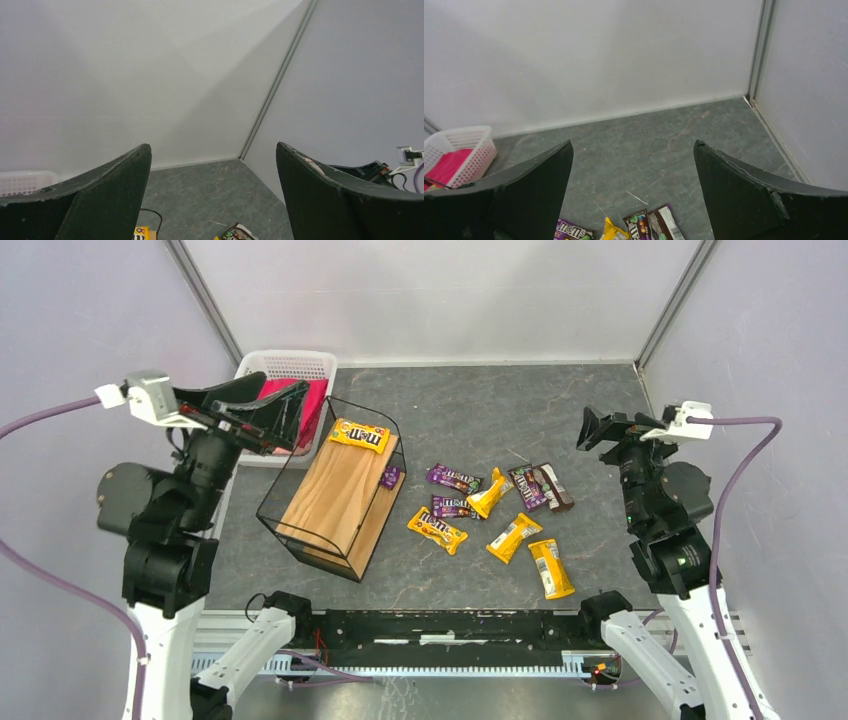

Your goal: Place and organize the candy bags onto the shelf

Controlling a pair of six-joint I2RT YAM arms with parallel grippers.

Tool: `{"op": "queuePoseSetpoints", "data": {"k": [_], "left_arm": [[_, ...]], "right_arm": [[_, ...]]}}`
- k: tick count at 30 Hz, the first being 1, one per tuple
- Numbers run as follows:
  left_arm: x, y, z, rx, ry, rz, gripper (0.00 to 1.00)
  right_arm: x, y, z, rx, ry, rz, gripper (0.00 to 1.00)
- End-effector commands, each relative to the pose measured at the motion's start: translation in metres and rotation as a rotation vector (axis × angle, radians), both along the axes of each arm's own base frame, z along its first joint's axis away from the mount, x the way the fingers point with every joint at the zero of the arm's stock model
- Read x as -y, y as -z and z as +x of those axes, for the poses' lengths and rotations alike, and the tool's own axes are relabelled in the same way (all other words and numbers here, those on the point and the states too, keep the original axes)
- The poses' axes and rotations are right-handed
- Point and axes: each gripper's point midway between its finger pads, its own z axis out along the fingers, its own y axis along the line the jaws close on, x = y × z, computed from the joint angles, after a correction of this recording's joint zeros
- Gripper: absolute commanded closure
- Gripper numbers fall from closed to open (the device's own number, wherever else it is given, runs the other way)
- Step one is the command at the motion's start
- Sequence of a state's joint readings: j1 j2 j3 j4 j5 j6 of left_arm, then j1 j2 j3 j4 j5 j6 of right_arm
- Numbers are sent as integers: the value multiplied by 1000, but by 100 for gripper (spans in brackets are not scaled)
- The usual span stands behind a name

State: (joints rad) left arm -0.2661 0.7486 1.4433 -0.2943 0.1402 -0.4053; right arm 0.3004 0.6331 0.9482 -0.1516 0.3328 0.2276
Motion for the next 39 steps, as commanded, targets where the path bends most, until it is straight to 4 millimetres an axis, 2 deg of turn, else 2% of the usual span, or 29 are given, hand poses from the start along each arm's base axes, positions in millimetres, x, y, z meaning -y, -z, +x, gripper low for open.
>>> {"op": "queuePoseSetpoints", "data": {"k": [1,6,9,11,13,16,19,22,29,33,39], "left_arm": [[-1,15,23,-14,-49,48,0],[2,35,44,-56,-67,73,0],[7,58,55,-92,-53,87,0],[11,72,61,-108,-41,99,0],[12,83,65,-124,-40,104,0],[20,96,66,-142,6,80,0],[32,107,61,-130,80,77,0],[35,115,59,-121,98,96,0],[31,130,55,-109,64,198,0],[26,137,55,-118,27,216,0],[18,136,52,-96,-14,223,0]], "right_arm": [[8,37,10,-113,59,-38,2],[-8,85,15,-195,-42,-175,2],[-18,113,12,-223,-90,-122,2],[-13,131,9,-245,-56,-59,2],[-21,145,8,-258,-106,-85,2],[-25,178,12,-403,-126,-131,2],[-39,214,13,-586,-199,-193,2],[-57,238,10,-663,-238,-245,2],[-116,266,5,-712,-308,-341,3],[-142,271,5,-714,-259,-461,3],[-171,275,12,-714,-113,-637,7]]}}
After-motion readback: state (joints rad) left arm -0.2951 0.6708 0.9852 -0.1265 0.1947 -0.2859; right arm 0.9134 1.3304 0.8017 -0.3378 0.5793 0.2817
